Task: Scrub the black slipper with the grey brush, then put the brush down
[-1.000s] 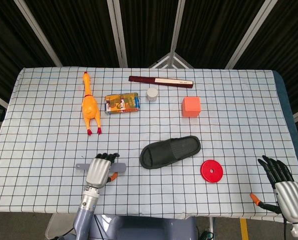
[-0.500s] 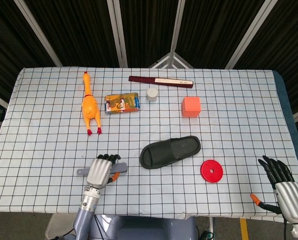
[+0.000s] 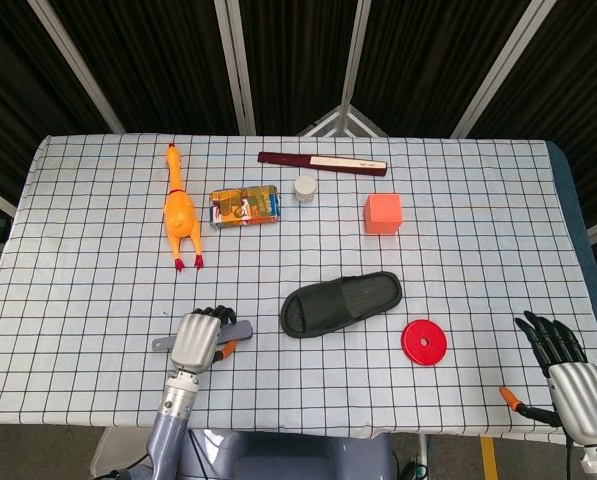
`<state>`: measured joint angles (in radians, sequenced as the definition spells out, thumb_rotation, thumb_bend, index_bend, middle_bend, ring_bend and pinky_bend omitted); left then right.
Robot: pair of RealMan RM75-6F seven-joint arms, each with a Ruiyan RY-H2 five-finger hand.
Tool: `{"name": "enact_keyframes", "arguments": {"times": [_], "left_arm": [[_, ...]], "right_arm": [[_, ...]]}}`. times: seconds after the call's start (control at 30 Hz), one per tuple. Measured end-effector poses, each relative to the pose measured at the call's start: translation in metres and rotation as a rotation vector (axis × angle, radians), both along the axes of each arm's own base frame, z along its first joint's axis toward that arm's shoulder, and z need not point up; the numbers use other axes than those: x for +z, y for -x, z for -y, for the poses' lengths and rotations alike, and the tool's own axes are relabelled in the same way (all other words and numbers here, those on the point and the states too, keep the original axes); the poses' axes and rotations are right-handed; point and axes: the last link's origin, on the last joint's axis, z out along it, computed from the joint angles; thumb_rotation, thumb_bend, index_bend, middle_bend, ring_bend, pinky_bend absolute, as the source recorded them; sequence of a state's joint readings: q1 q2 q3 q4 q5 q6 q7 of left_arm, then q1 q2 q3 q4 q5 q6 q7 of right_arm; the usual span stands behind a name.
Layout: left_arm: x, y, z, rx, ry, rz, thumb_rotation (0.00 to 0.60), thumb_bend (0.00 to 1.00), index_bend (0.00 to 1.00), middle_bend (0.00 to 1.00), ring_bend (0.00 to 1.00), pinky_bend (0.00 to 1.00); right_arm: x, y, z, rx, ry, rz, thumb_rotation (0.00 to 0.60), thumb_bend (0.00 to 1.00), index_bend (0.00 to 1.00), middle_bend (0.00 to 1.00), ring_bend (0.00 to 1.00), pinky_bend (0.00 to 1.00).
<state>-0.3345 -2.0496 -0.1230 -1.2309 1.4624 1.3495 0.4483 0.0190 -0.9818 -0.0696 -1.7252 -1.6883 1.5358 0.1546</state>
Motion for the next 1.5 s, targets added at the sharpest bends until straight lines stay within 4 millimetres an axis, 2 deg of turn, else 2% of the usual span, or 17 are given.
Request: {"name": "enact_keyframes", "arguments": {"times": [0.17,0.23,0.37,0.47,0.57,0.7,0.87,1.17,1.3,1.5], "left_arm": [[0.007,0.0,-0.007,-0.005,-0.029,-0.003,0.6,0.49,0.48,0.63,0.55,0.6],[0.011,0.0,-0.011,-0.009,-0.039,-0.001,0.6,0.49,0.48,0.63,0.55,0.6],[0.02,-0.006,-0.019,-0.028,-0.051,0.016,0.6,0.49,0.48,0.63,0.55,0.6],[0.028,-0.014,-0.024,-0.045,-0.053,0.034,0.6,0.49,0.48,0.63,0.55,0.6],[0.036,-0.026,-0.03,-0.06,-0.047,0.056,0.6,0.49,0.48,0.63,0.55,0.6],[0.045,-0.043,-0.038,-0.074,-0.031,0.09,0.6,0.49,0.48,0.63,0.55,0.6],[0.054,-0.062,-0.051,-0.077,-0.016,0.114,0.6,0.49,0.48,0.63,0.55,0.6],[0.055,-0.091,-0.066,-0.054,0.027,0.138,0.6,0.49,0.48,0.63,0.55,0.6],[0.051,-0.103,-0.072,-0.049,0.037,0.126,0.6,0.49,0.48,0.63,0.55,0.6],[0.04,-0.113,-0.077,-0.038,0.063,0.112,0.6,0.49,0.48,0.63,0.55,0.6]], "right_arm": [[0.0,-0.001,0.001,0.003,0.005,0.003,0.524,0.31,0.0,0.0,0.0,0.06],[0.0,-0.002,0.001,0.012,0.009,0.005,0.524,0.34,0.0,0.0,0.0,0.06],[-0.007,-0.006,0.003,0.048,-0.018,-0.006,0.524,0.43,0.0,0.0,0.0,0.08],[-0.015,-0.01,0.007,0.081,-0.054,-0.042,0.524,0.58,0.0,0.0,0.0,0.11],[-0.025,-0.018,0.016,0.124,-0.095,-0.093,0.524,0.67,0.02,0.02,0.0,0.14],[-0.045,-0.038,0.032,0.219,-0.176,-0.163,0.524,0.72,0.08,0.08,0.02,0.18],[-0.073,-0.06,0.041,0.345,-0.291,-0.24,0.524,0.79,0.09,0.1,0.04,0.19],[-0.125,-0.096,0.056,0.502,-0.422,-0.284,0.524,0.85,0.01,0.1,0.04,0.19],[-0.143,-0.113,0.073,0.55,-0.405,-0.271,0.524,0.85,0.0,0.1,0.04,0.19],[-0.159,-0.123,0.102,0.577,-0.385,-0.258,0.524,0.85,0.0,0.1,0.04,0.19]]}}
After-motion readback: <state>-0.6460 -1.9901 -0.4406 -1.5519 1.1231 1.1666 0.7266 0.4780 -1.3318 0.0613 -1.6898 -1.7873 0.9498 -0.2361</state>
